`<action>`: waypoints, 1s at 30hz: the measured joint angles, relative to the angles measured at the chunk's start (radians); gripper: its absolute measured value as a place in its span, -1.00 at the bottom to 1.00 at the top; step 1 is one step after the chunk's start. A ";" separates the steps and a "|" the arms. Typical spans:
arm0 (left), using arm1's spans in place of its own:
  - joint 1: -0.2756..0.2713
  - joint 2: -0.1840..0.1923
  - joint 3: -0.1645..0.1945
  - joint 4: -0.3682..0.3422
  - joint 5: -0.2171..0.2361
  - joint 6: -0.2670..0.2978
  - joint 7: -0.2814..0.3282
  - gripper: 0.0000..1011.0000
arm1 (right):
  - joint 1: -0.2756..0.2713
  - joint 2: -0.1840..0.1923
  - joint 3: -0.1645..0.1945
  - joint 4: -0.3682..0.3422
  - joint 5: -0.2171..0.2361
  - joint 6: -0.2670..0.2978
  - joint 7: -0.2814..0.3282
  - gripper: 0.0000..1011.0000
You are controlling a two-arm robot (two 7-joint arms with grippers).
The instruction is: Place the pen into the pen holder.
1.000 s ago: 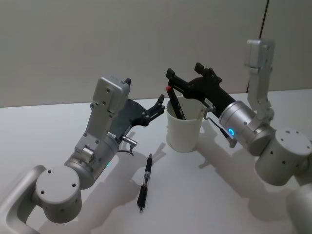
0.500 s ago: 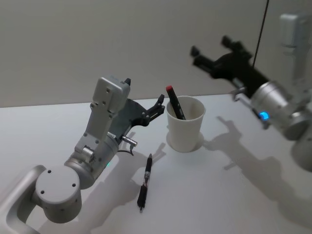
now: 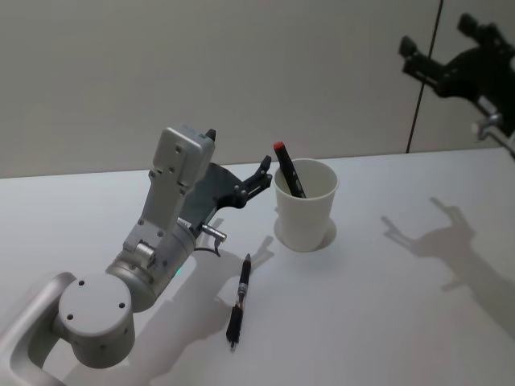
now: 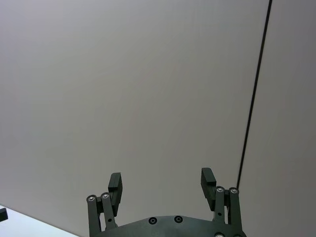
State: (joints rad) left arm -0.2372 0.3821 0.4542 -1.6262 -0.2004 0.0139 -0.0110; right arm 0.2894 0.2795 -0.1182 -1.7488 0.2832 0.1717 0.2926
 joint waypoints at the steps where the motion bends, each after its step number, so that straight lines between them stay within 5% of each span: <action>1: 0.000 0.000 0.000 0.000 0.000 0.000 0.000 0.98 | -0.003 0.008 0.007 -0.011 0.000 0.003 -0.001 0.98; 30: 0.000 0.000 0.000 0.000 0.000 0.000 0.000 0.98 | -0.027 0.069 0.051 -0.088 0.002 0.023 -0.009 0.98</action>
State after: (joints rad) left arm -0.2372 0.3821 0.4542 -1.6262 -0.2004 0.0138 -0.0110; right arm 0.2623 0.3483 -0.0675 -1.8364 0.2850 0.1943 0.2832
